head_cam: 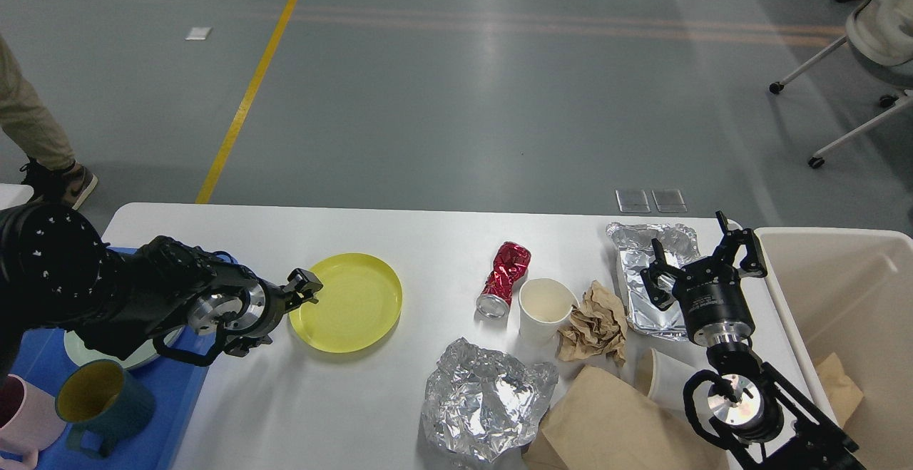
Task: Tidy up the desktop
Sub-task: 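Move the left gripper to the yellow plate's rim and grasp it, then lift the yellow plate and carry it over the blue tray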
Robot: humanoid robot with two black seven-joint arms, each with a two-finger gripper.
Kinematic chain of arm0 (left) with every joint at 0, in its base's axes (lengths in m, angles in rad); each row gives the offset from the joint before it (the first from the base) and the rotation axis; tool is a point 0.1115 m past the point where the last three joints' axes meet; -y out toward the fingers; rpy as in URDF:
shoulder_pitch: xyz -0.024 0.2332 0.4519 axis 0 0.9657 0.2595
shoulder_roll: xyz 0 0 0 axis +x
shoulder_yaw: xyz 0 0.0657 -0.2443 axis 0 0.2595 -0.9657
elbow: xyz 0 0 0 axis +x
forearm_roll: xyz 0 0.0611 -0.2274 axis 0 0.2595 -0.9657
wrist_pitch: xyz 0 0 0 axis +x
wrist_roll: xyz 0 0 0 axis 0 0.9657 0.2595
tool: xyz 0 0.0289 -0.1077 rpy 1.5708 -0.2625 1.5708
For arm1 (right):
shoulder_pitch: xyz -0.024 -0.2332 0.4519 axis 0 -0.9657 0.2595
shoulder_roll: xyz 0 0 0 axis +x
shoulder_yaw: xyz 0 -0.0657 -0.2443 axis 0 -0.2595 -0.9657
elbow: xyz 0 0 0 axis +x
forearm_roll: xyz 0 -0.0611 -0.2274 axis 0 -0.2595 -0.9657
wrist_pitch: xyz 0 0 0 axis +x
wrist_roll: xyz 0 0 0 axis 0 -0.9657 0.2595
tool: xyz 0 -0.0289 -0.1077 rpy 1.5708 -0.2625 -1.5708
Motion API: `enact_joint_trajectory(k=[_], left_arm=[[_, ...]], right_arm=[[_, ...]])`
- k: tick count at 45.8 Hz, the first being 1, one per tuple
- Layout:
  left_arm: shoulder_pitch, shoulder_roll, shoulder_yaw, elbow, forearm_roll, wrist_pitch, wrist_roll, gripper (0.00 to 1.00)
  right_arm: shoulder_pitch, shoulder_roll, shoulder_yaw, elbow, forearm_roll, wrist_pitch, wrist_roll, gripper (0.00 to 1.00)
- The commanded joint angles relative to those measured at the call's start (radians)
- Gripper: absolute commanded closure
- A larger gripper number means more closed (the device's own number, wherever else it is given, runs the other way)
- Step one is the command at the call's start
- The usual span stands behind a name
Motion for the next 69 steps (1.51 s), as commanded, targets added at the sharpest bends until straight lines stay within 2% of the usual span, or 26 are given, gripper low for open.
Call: enact_joint_trajectory(k=[1,8,22,29,30,33,42,52,69], left_arm=[[0.032,-0.01,-0.015,0.035,0.025,0.005,0.0,0.05],[0.035,-0.011,-0.046,0.043,0.084,0.006,-0.003,0.06],[0.08,-0.016,-0.063,0.076,0.16,0.011,-0.003,0.21],[0.08,-0.007,-0.084,0.078,0.16,0.011,0.001,0.38],[0.081,-0.007,-0.086,0.078,0.16,0.009,0.003,0.44],[0.081,-0.008,-0.086,0.08,0.158,0.009,0.003,0.5],[0.104,-0.005,-0.115,0.089,0.149,0.011,0.009,0.61],[0.106,-0.005,-0.12,0.09,0.147,0.011,0.01,0.65],[0.109,-0.002,-0.12,0.086,0.146,-0.004,0.012,0.96]], right_arm=[[0.0,0.0,0.0,0.0,-0.001,0.0,0.0,0.0],[0.0,0.0,0.0,0.0,-0.001,0.0,0.0,0.0],[0.0,0.0,0.0,0.0,-0.001,0.0,0.0,0.0],[0.0,0.0,0.0,0.0,-0.001,0.0,0.0,0.0],[0.0,0.0,0.0,0.0,0.001,0.0,0.0,0.0],[0.0,0.0,0.0,0.0,0.001,0.0,0.0,0.0],[0.0,0.0,0.0,0.0,-0.001,0.0,0.0,0.0],[0.0,0.0,0.0,0.0,-0.001,0.0,0.0,0.0],[0.0,0.0,0.0,0.0,0.001,0.0,0.0,0.0]])
